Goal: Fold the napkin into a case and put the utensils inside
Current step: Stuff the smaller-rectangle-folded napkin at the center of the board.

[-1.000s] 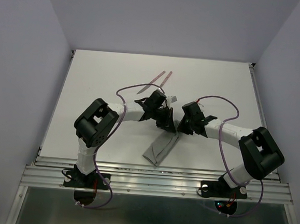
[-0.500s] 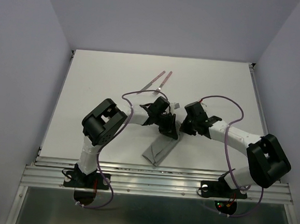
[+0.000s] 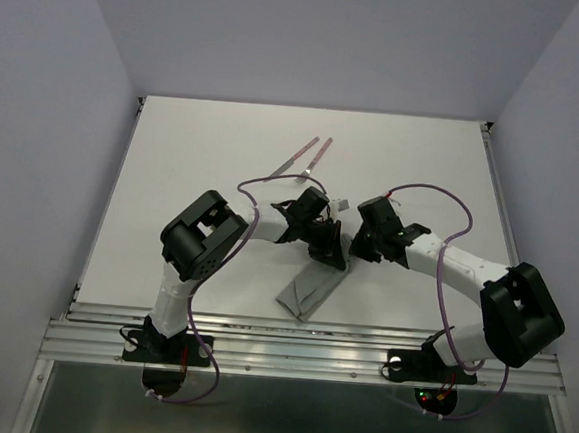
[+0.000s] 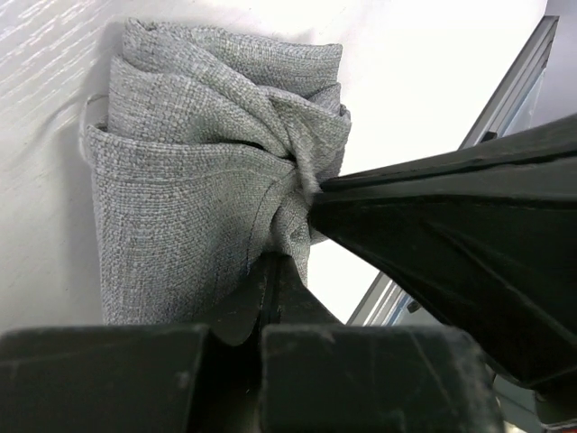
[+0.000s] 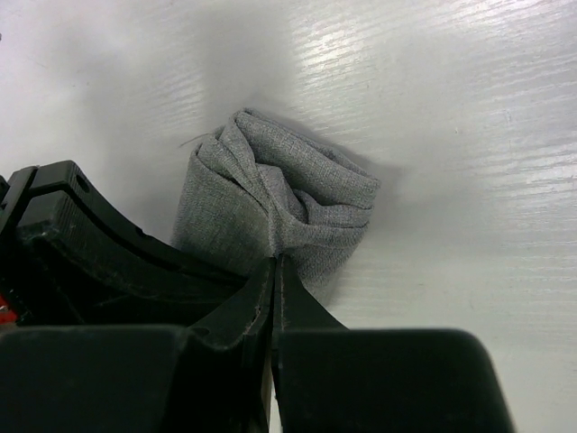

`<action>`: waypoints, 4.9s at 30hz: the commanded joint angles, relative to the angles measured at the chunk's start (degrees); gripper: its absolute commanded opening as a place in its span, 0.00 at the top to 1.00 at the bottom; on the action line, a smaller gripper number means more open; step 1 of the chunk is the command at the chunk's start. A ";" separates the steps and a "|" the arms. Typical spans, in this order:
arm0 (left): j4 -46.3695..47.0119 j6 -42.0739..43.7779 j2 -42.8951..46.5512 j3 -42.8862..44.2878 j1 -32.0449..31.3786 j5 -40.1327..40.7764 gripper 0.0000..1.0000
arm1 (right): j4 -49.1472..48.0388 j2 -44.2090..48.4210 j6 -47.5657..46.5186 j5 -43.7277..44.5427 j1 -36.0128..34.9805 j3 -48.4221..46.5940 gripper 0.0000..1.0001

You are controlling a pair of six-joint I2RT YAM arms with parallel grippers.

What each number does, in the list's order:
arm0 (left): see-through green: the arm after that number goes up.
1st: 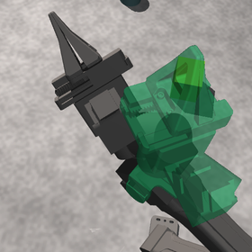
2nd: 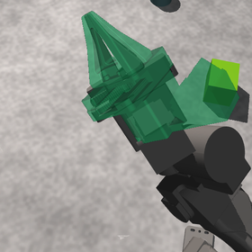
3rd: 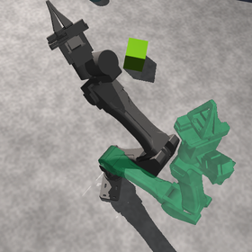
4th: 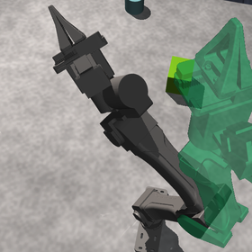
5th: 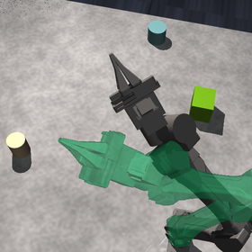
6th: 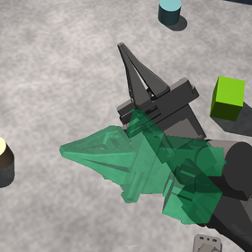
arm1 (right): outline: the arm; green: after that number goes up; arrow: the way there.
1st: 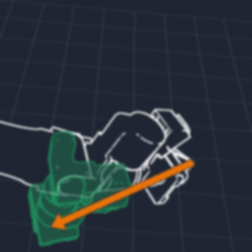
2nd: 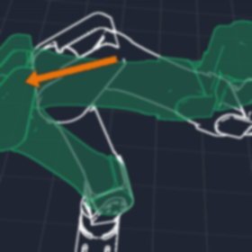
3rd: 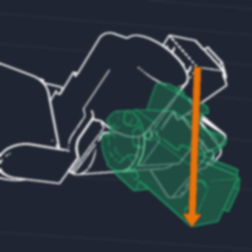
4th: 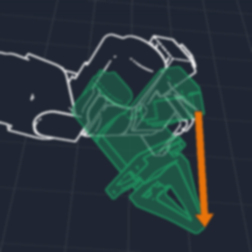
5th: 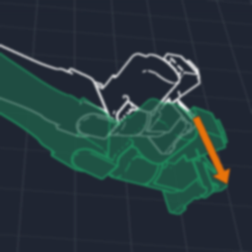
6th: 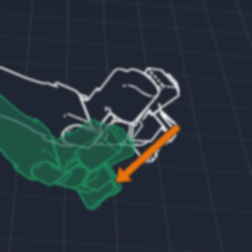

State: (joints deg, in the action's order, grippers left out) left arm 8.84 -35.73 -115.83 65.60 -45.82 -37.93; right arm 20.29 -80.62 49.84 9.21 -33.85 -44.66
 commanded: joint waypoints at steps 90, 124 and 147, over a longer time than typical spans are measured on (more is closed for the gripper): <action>-6.47 6.54 0.60 4.09 -0.14 2.95 1.00 | -0.61 -7.80 0.34 5.90 -0.43 -0.86 0.99; -19.21 11.73 12.12 8.58 4.08 9.89 1.00 | 4.49 -11.24 12.39 8.98 7.57 -5.08 0.90; -21.15 12.96 13.35 9.81 3.90 12.00 1.00 | 7.04 -1.21 8.25 8.10 7.57 -5.70 0.66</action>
State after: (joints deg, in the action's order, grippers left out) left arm -11.90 -24.18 -105.93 73.28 -41.60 -26.22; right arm 26.81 -83.09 58.63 15.70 -26.61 -49.80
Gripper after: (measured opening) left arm 0.022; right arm 0.359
